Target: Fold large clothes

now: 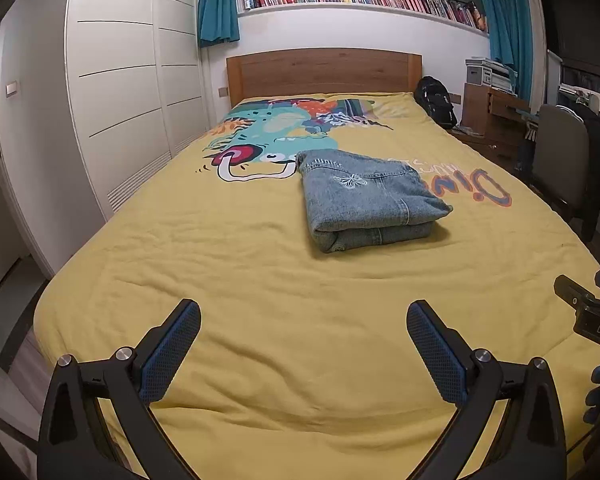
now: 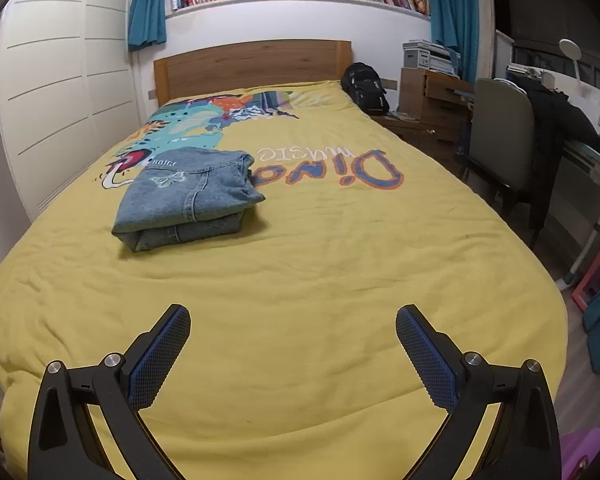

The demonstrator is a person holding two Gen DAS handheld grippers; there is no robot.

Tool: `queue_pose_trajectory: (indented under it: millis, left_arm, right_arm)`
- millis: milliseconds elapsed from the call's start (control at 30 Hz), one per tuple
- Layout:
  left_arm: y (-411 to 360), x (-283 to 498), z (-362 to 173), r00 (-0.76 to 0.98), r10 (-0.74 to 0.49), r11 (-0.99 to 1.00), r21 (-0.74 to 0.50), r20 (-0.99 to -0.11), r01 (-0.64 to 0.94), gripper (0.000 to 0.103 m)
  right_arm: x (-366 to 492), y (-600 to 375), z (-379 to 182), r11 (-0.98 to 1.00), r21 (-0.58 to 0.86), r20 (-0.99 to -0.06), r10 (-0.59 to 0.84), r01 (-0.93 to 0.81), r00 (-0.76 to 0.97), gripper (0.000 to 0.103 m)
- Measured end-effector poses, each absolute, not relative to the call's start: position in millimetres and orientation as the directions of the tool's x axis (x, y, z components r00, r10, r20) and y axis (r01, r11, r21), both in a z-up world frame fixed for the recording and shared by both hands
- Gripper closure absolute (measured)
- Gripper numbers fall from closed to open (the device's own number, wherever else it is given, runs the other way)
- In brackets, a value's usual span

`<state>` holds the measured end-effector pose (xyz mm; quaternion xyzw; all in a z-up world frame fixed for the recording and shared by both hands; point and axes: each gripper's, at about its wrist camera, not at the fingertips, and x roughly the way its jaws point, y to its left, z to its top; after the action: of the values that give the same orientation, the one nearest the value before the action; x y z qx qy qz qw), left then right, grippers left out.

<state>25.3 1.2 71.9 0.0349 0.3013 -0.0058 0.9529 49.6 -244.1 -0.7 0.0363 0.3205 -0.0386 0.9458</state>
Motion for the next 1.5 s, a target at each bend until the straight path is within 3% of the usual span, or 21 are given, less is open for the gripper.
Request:
queue_pose_trajectory:
  millis: [1500]
  left_arm:
    - [-10, 25, 61, 0.795, -0.006, 0.997, 0.059, -0.606, 0.052, 0.001]
  right_arm:
    - [47, -255, -12, 0.991, 0.033, -0.634, -0.081, 0.131, 0.769, 0.000]
